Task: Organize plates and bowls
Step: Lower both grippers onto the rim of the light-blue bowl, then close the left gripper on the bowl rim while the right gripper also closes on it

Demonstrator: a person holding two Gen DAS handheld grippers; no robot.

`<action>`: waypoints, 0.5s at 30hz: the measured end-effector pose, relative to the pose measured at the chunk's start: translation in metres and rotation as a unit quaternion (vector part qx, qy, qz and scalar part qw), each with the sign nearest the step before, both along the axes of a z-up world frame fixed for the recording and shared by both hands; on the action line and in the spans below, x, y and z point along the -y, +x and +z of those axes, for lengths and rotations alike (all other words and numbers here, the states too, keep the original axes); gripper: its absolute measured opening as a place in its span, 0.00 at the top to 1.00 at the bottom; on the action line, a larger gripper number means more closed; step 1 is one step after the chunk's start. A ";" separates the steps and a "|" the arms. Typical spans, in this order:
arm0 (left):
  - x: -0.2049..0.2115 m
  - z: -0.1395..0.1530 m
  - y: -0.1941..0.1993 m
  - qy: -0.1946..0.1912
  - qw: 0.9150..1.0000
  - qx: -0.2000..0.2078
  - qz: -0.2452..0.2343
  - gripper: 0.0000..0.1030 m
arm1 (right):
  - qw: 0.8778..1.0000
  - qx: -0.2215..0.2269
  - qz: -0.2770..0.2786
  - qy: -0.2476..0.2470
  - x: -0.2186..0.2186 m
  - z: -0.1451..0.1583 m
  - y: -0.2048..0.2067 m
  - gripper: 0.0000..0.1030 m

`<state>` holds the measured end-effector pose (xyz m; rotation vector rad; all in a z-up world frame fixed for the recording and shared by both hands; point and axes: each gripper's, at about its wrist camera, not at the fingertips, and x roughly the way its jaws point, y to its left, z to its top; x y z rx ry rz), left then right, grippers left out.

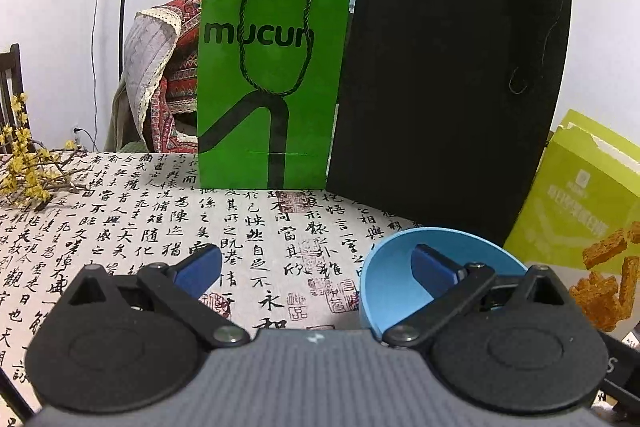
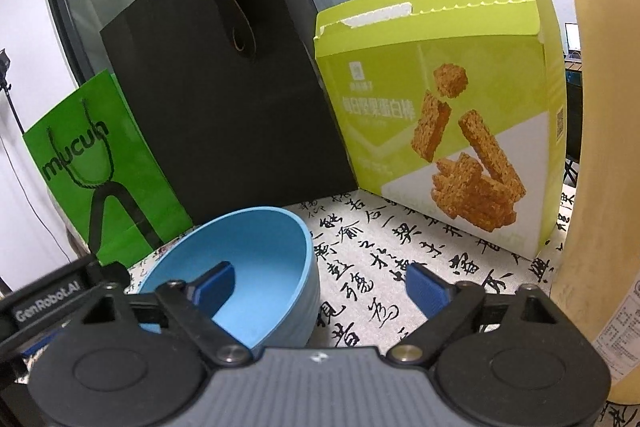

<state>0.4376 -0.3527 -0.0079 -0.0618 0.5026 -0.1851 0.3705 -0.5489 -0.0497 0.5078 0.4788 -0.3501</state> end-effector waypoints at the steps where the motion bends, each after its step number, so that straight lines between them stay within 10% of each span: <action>1: 0.000 0.000 0.000 -0.001 1.000 0.000 -0.002 0.00 | 1.000 -0.001 0.001 0.001 0.000 -0.001 0.001 0.13; 15: 0.006 -0.017 0.001 0.034 0.999 -0.010 -0.013 0.00 | 1.000 -0.016 0.002 -0.005 -0.002 -0.006 0.007 0.21</action>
